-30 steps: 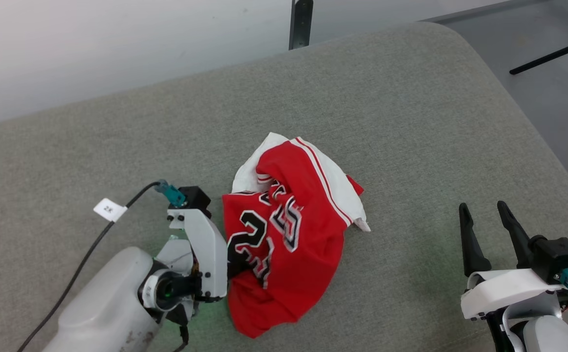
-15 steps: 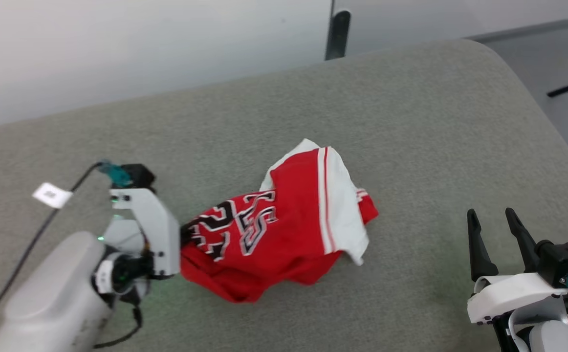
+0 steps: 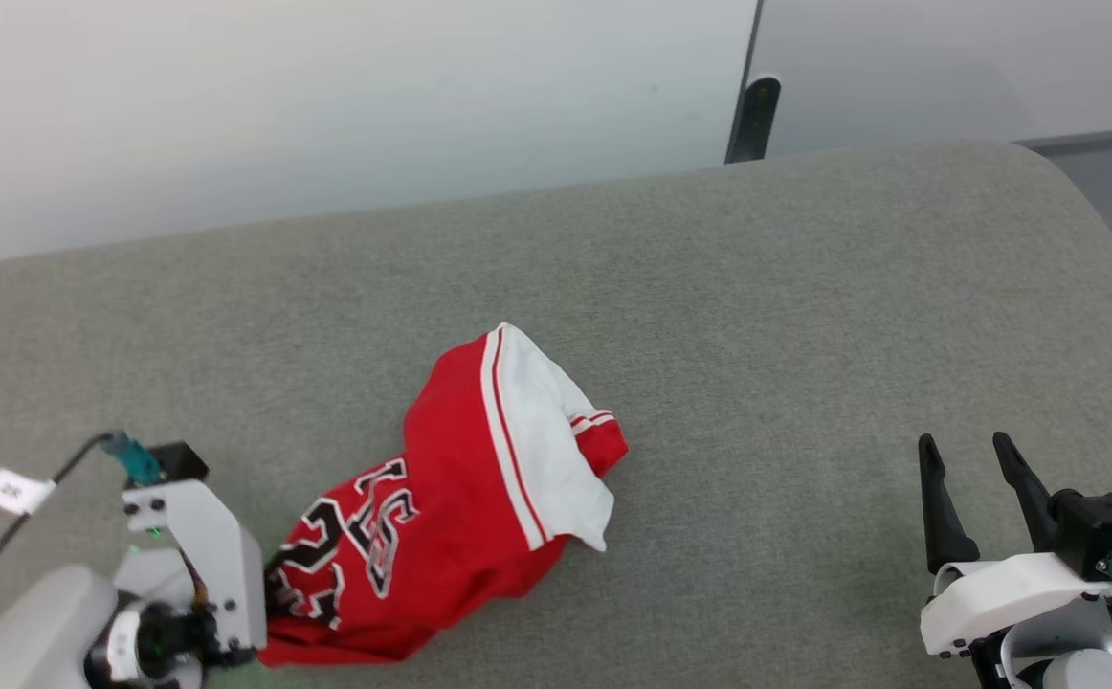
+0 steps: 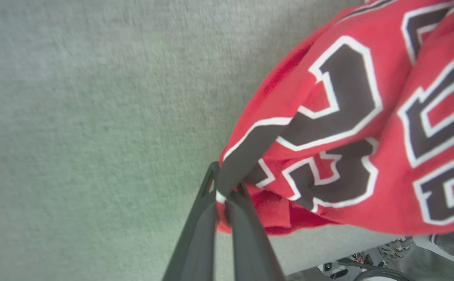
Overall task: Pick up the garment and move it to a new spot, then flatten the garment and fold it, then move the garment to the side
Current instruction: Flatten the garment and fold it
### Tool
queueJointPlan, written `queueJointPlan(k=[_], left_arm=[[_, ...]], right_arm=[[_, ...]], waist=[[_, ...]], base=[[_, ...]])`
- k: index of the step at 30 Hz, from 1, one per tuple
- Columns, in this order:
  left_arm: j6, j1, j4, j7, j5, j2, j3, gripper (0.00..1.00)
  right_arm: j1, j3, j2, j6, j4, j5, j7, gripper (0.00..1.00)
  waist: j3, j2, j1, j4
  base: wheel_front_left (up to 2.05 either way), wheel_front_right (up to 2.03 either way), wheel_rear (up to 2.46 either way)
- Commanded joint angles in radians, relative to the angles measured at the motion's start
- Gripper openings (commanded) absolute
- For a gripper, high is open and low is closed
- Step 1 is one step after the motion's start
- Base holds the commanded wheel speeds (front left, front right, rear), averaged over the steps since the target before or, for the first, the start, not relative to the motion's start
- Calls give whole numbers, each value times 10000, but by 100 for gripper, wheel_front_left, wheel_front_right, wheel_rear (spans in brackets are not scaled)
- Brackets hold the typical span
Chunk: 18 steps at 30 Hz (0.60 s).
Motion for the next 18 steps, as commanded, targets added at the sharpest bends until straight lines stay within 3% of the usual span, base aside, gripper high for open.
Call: queueJointPlan(k=[1,11,18], left_arm=[[170,397,-409,86,-271,12,74,0],[650,1551,-1345,326,-741,-245,-135,0],[617,1769,-1364,347,-833,-503,-290,0]], right_arm=[[138,-7,16,-11,-68,-92,35,100],[226,120,17,-11,-182,15,149,100],[204,109,17,-11,-137,71,108,100]], waist=[[-139,0,0,180],[-93,0,0,151],[35,0,0,51]], base=[[0,0,0],[0,0,0],[0,0,0]])
